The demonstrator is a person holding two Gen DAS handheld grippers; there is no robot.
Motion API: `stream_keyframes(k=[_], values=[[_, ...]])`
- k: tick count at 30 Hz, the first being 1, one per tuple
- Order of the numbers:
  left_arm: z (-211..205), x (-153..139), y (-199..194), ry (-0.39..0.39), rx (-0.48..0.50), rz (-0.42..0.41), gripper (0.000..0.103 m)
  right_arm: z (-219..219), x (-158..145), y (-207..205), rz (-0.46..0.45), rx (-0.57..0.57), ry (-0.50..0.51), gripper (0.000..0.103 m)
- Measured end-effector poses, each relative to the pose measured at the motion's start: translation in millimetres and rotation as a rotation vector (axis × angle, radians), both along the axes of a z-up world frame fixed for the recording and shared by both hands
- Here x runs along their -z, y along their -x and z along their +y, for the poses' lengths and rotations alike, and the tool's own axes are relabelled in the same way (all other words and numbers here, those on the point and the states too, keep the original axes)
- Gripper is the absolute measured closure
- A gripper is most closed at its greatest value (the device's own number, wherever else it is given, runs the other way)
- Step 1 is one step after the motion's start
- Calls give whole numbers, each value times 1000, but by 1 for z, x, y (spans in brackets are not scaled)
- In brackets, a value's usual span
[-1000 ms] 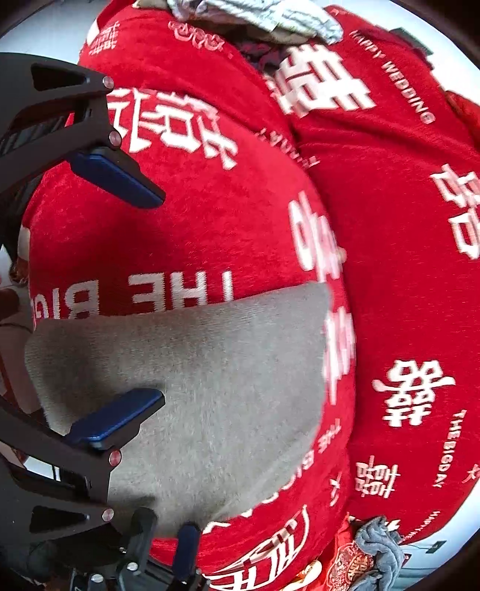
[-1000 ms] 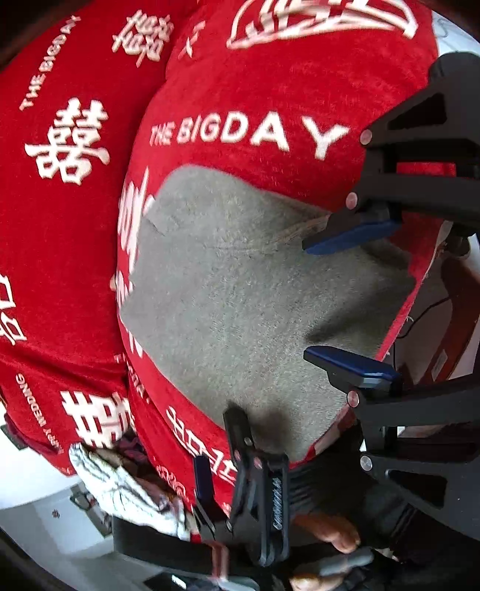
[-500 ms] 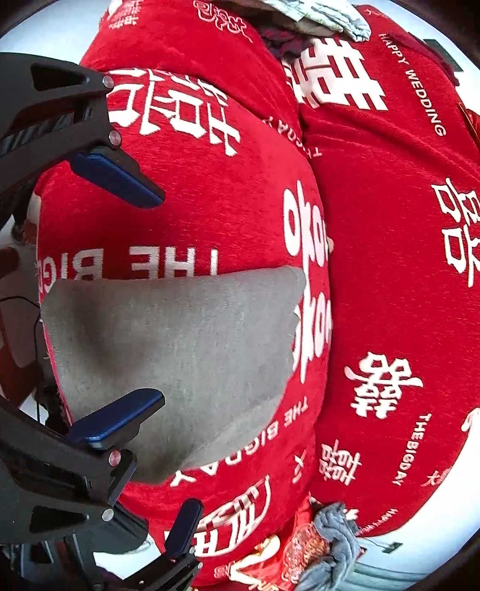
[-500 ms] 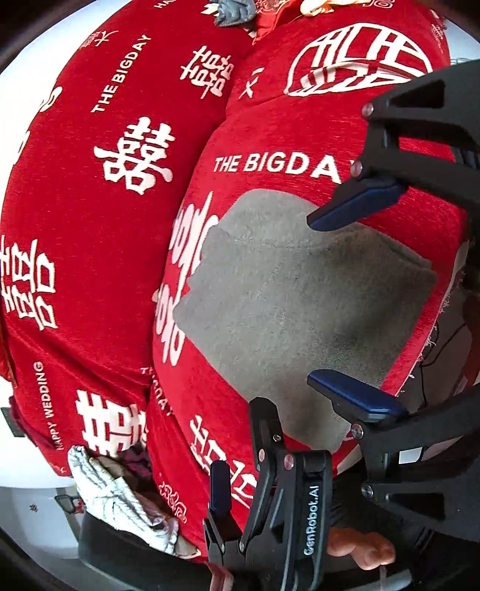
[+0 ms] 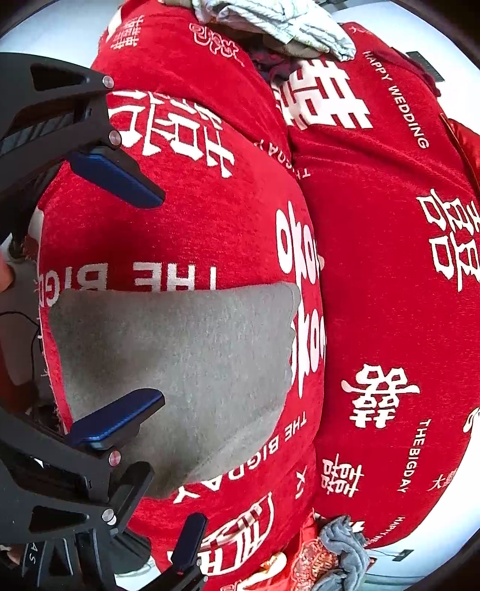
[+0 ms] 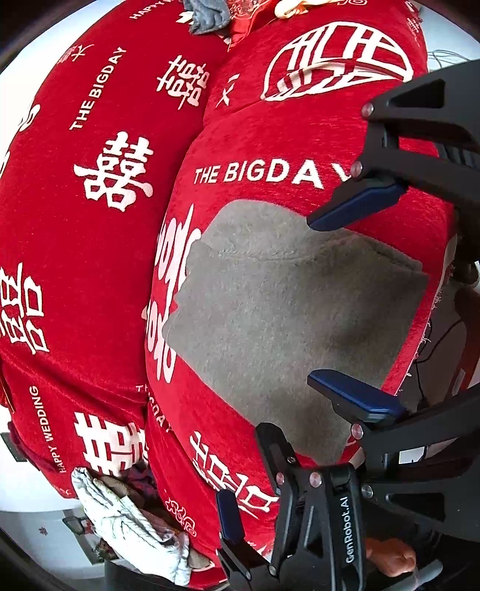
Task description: Fold small clothes
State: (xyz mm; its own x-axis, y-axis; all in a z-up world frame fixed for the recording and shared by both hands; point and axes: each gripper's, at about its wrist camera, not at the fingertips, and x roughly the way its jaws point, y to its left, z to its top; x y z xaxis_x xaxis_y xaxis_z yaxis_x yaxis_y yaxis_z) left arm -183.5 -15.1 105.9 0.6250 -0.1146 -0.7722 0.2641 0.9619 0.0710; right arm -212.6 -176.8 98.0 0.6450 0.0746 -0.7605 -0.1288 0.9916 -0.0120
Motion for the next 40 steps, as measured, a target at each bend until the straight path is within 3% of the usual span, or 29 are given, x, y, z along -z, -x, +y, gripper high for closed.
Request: stream_keyframes(k=[40], values=[[-2,5,6,-25,17,18,4,0,-10,7,-25,-3,-8,23]])
